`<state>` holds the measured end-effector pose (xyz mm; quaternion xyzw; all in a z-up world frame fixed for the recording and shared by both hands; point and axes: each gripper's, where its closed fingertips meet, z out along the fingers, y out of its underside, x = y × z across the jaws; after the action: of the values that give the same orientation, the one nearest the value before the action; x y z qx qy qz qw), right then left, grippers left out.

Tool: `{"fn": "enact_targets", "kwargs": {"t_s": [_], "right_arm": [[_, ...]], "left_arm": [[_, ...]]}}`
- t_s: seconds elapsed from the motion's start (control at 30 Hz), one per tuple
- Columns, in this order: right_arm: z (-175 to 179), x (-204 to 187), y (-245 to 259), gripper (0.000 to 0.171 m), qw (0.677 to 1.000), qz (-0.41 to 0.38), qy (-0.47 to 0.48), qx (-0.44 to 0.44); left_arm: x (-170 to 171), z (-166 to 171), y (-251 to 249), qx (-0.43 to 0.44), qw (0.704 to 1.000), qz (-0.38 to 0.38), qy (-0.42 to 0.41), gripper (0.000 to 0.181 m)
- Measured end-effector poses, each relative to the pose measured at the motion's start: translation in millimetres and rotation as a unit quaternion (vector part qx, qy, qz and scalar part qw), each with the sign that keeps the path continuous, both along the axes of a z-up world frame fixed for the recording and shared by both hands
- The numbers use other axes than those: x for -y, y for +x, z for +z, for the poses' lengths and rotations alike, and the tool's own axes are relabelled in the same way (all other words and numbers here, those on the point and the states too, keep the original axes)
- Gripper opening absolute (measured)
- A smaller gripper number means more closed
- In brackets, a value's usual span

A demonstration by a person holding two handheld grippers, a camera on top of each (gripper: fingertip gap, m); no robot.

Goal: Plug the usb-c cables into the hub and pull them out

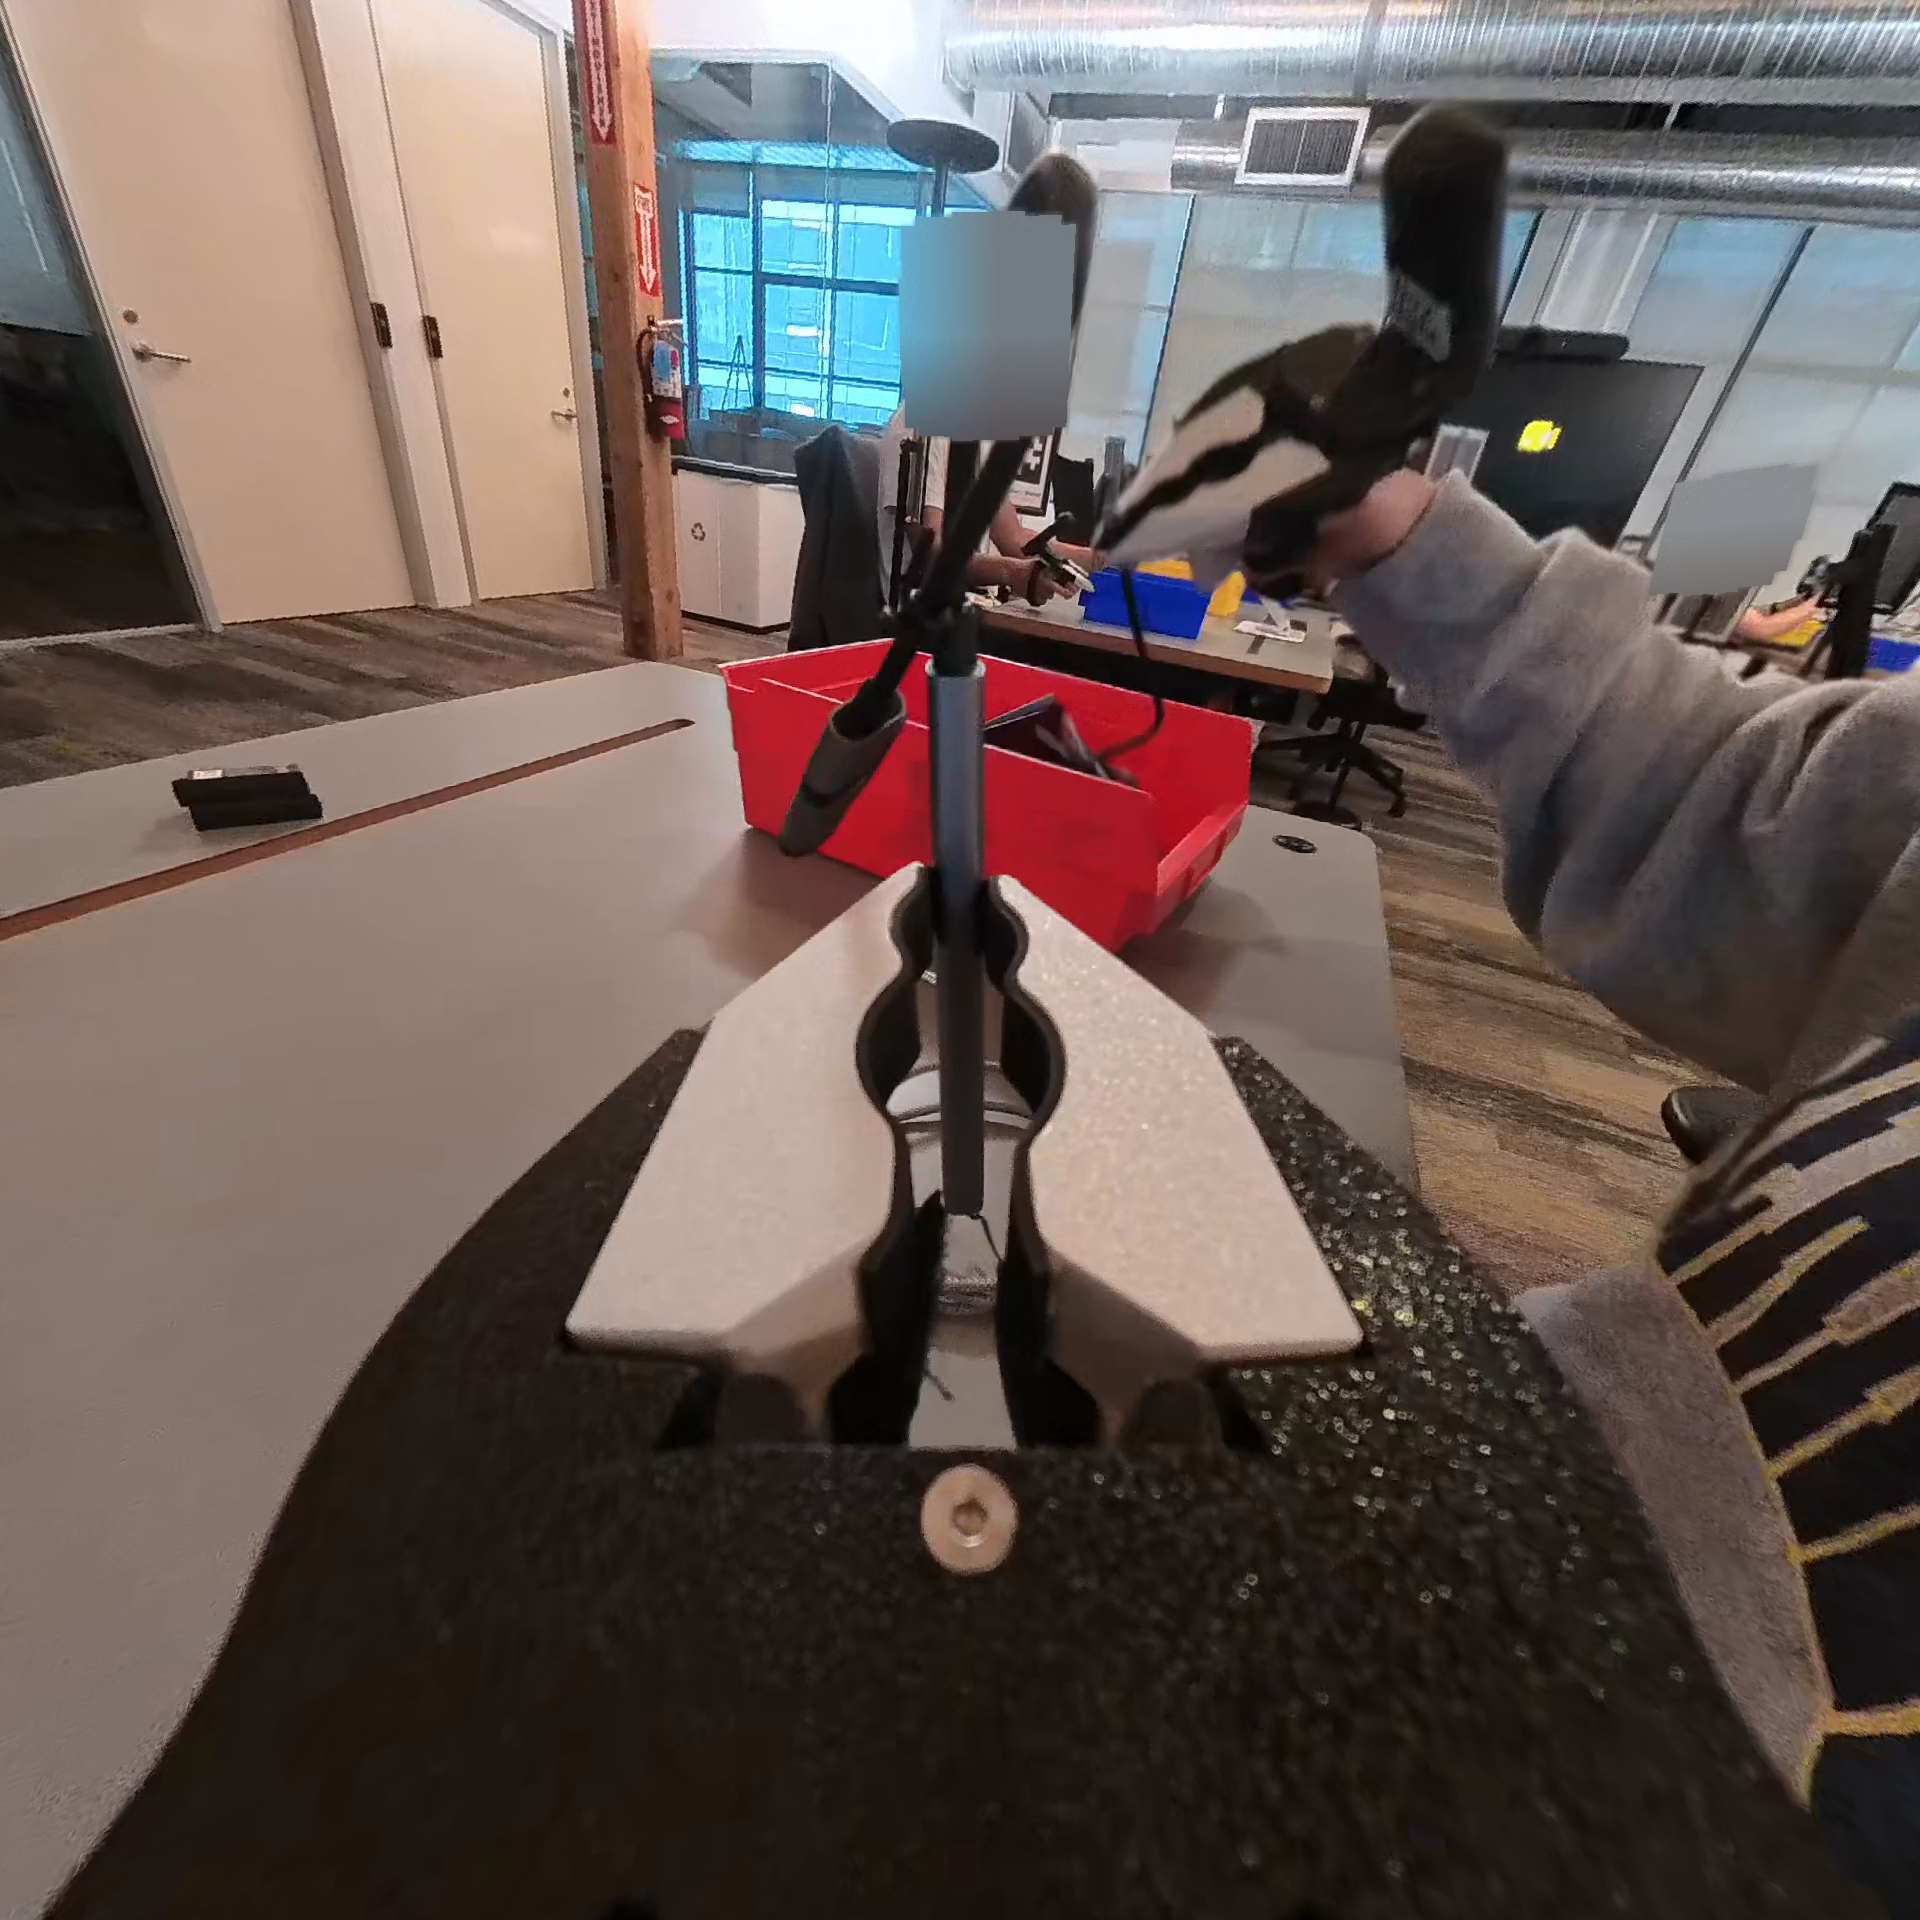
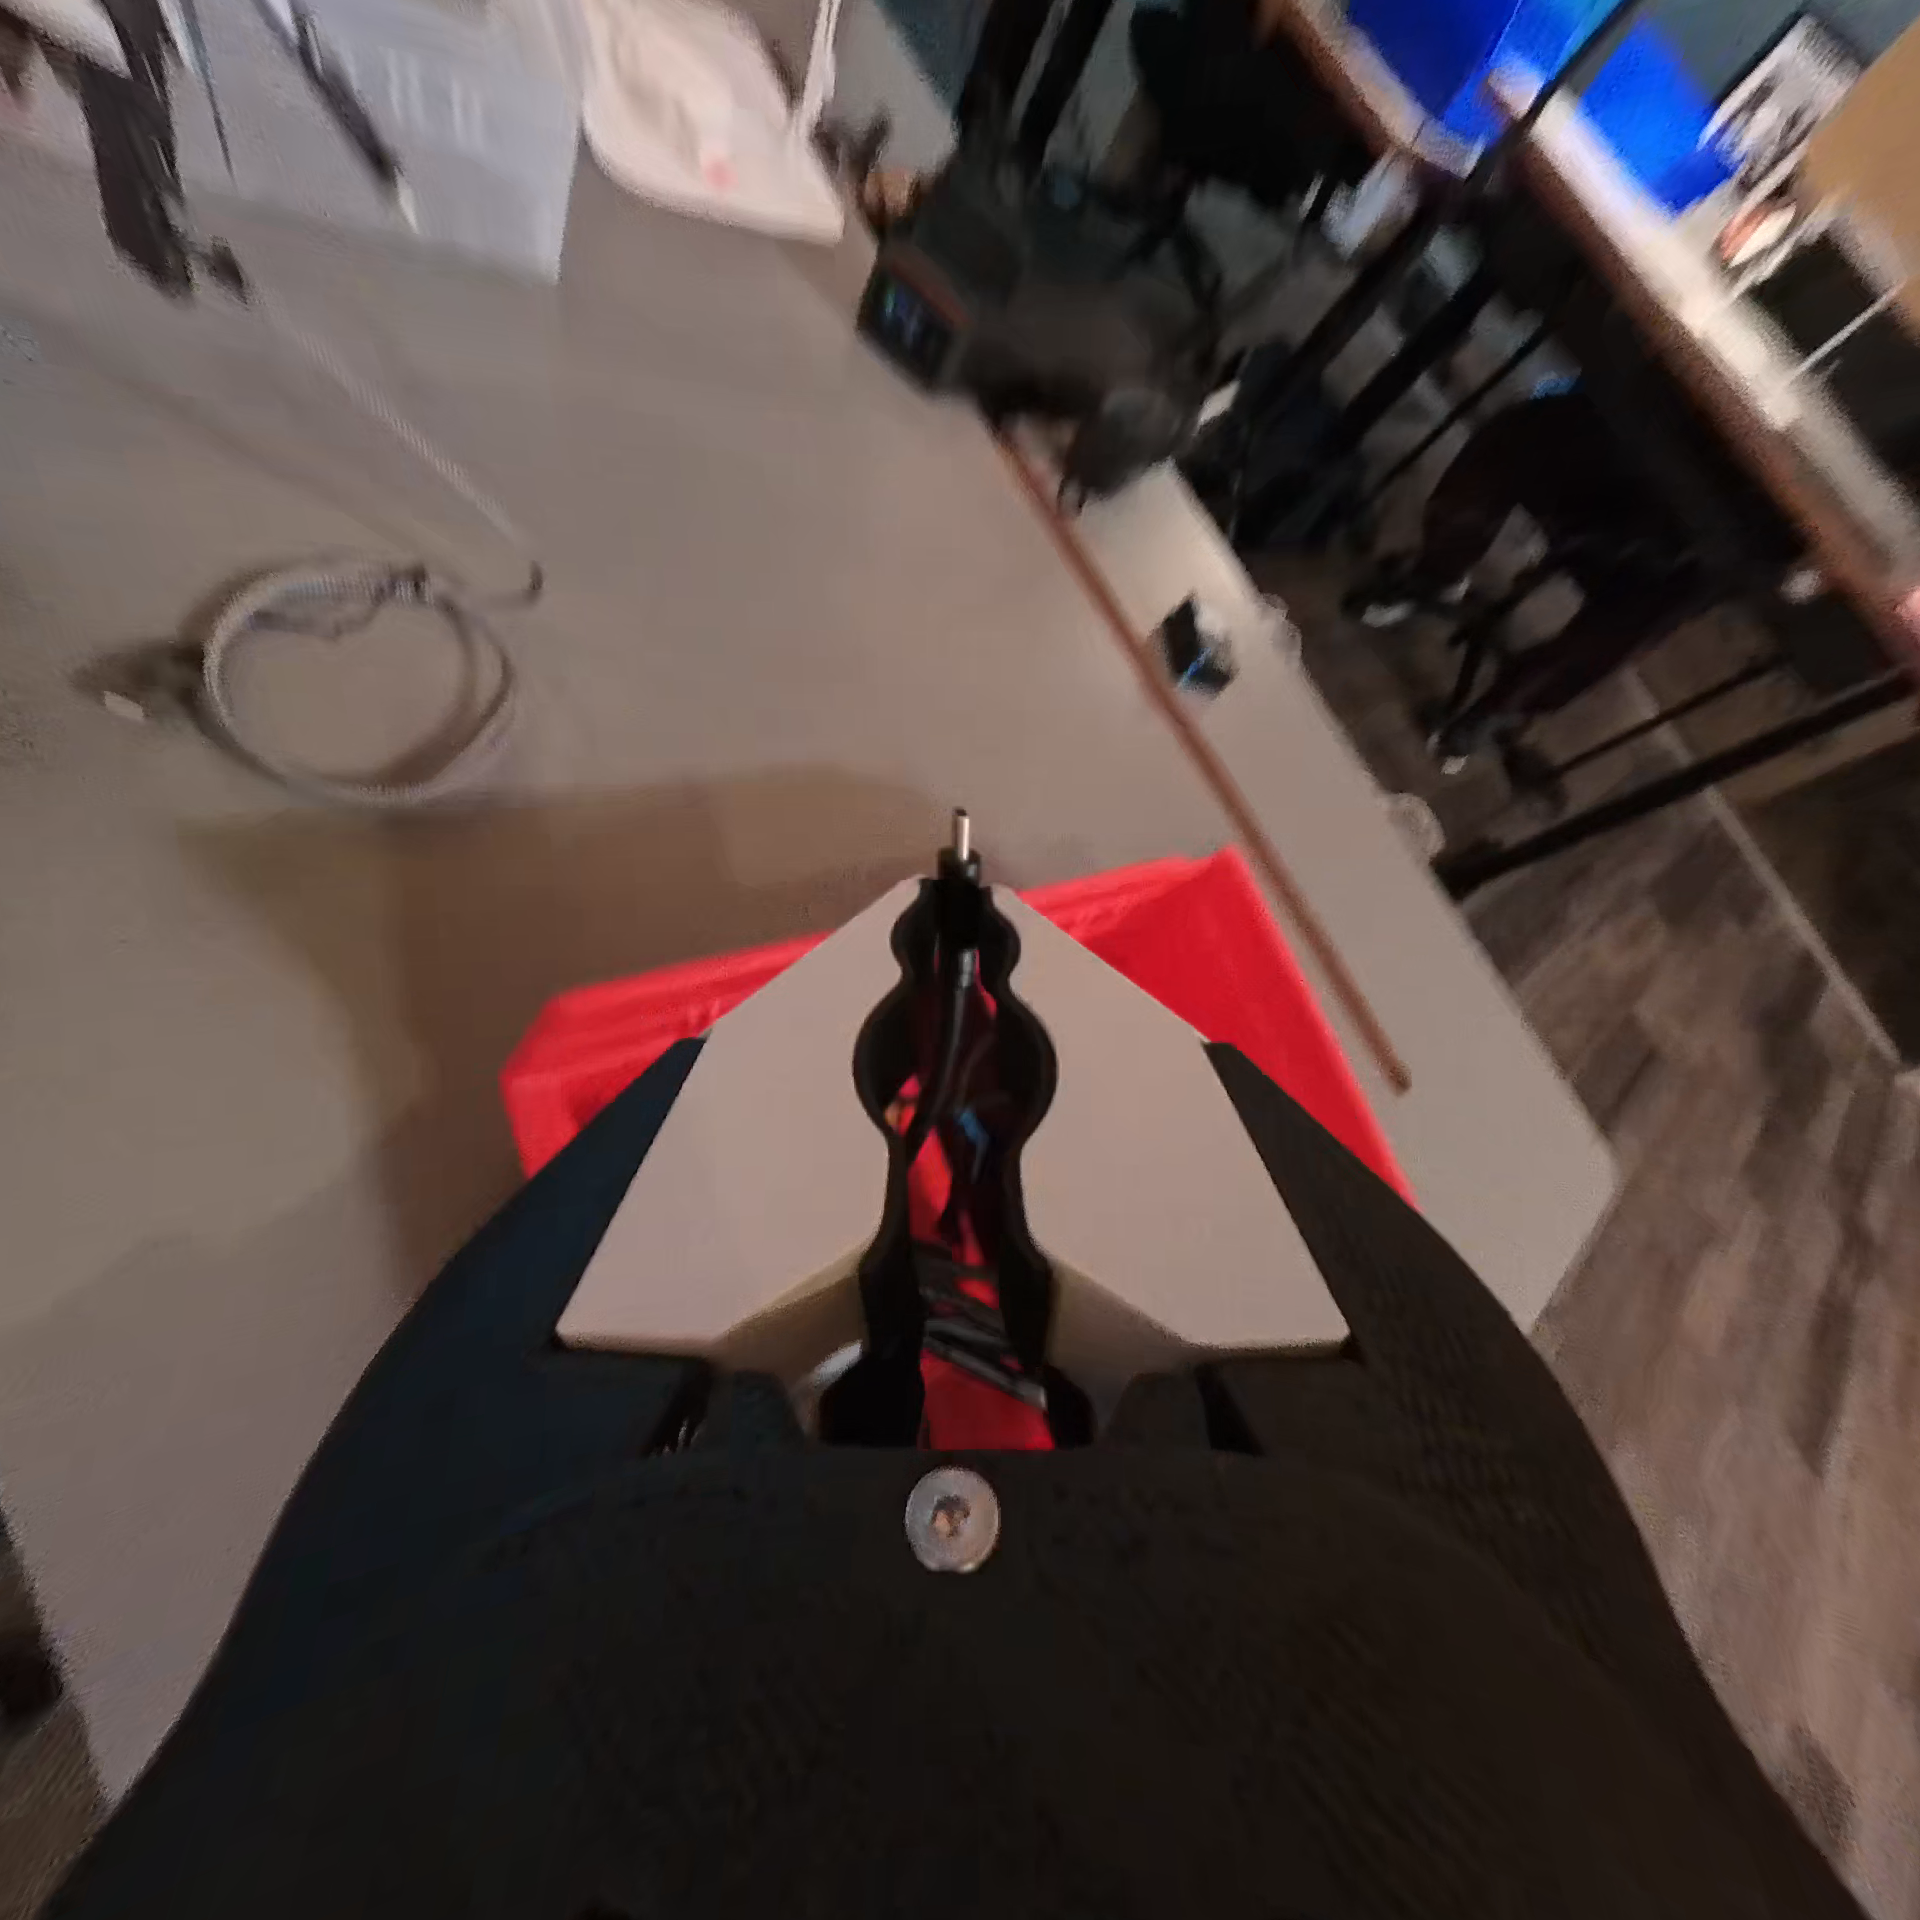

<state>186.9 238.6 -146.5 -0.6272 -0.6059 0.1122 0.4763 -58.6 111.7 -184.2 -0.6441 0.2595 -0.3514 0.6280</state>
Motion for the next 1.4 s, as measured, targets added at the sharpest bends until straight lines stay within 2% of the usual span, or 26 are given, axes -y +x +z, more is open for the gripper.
{"fn": "enact_targets", "kwargs": {"t_s": [0.1,0.13,0.2,0.23,0.3,0.37,0.47,0.6,0.67,0.7,0.8,0.9,0.93,1.0,1.07,1.17,1.3,1.37,1.4], "right_arm": [[-46.5,-2.5,11.5,0.011,0.996,-0.038,-0.043,0.066],[-50.0,-8.5,15.0,0.022,0.994,-0.067,-0.033,0.077],[-32.2,-7.8,-0.4,0.045,0.994,-0.103,0.018,0.045],[-19.7,10.2,-27.8,0.048,0.997,-0.069,0.032,0.0],[-10.6,74.5,-97.9,0.034,0.993,0.076,0.008,-0.086],[-30.8,116.2,-149.3,0.031,0.983,0.165,-0.016,-0.083],[-76.9,128.2,-195.9,0.03,0.977,0.213,0.004,-0.01],[-96.8,139.6,-222.7,0.02,0.965,0.26,-0.035,-0.006],[-95.0,144.9,-226.8,0.016,0.959,0.275,-0.069,-0.024],[-94.7,146.4,-227.1,0.006,0.956,0.282,-0.081,-0.027],[-96.5,148.0,-225.0,0.005,0.95,0.292,-0.108,-0.027],[-91.9,147.5,-222.7,0.003,0.947,0.296,-0.116,-0.04],[-89.6,147.7,-222.2,0.003,0.946,0.298,-0.119,-0.044],[-85.4,147.1,-221.2,0.004,0.946,0.298,-0.122,-0.05],[-78.4,154.3,-216.7,0.003,0.937,0.32,-0.128,-0.057],[-71.7,165.1,-204.1,0.004,0.924,0.355,-0.137,-0.04],[-56.2,166.5,-191.9,0.004,0.928,0.358,-0.101,-0.014],[-51.9,149.3,-178.4,0.004,0.944,0.324,-0.061,0.023],[-46.4,128.9,-166.4,0.003,0.958,0.282,-0.031,0.031]], "left_arm": [[-2.5,0.6,-1.1,0.007,1.0,-0.002,0.001,0.006],[-3.9,0.5,-1.9,0.009,1.0,-0.002,0.0,0.006],[-5.5,0.9,-3.1,0.011,1.0,-0.003,0.007,0.006],[-5.2,1.7,-2.7,0.008,1.0,-0.007,0.021,0.006],[-3.8,1.3,1.4,0.004,0.999,-0.023,0.033,0.006],[0.6,0.5,9.8,0.002,0.998,-0.056,0.04,0.006],[9.0,0.4,22.8,0.005,0.993,-0.105,0.044,0.006],[15.0,-2.0,29.5,-0.005,0.991,-0.126,0.043,0.007],[17.1,-3.8,31.4,-0.01,0.99,-0.13,0.045,0.006],[18.2,-4.0,32.3,-0.007,0.99,-0.134,0.041,0.006],[19.0,-10.0,32.0,-0.003,0.989,-0.144,0.02,0.007],[17.8,-42.8,36.0,-0.077,0.984,-0.157,-0.04,0.025],[20.1,-47.5,39.9,-0.088,0.981,-0.167,-0.044,0.021],[16.2,-44.5,40.5,-0.09,0.985,-0.147,-0.017,0.014],[24.6,-37.9,41.8,-0.073,0.982,-0.172,-0.009,0.009],[37.5,-29.9,53.0,-0.077,0.976,-0.201,0.01,0.007],[39.4,-13.3,64.7,-0.078,0.978,-0.185,0.052,0.007],[35.9,-2.3,56.1,-0.068,0.983,-0.154,0.076,0.007],[34.7,11.9,35.9,-0.024,0.987,-0.131,0.089,0.007]]}}
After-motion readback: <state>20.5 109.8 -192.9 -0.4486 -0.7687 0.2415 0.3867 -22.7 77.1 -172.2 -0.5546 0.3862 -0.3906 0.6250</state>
